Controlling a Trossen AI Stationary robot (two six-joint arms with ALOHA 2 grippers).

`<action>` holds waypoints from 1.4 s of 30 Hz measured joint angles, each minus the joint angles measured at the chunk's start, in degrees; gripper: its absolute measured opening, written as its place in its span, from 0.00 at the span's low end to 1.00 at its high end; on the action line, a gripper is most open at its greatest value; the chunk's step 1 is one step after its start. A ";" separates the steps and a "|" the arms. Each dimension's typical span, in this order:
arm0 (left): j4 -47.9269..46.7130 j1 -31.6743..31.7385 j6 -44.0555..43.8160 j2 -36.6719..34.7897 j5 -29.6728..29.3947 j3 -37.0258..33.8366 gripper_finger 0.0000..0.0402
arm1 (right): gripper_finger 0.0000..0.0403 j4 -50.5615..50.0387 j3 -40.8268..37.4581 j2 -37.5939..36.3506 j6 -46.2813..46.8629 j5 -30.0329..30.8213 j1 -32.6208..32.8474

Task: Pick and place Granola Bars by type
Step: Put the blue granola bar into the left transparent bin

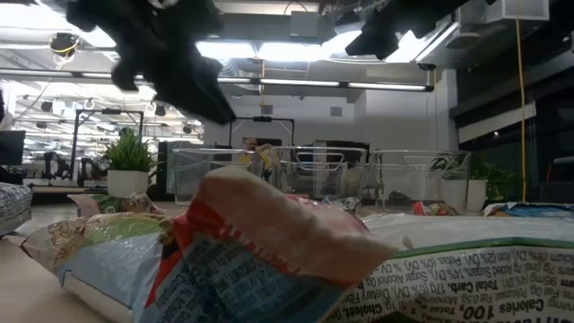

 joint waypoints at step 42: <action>2.62 8.94 16.87 11.39 10.59 0.02 0.59 | 0.55 2.32 -0.05 0.00 -1.96 2.89 -0.08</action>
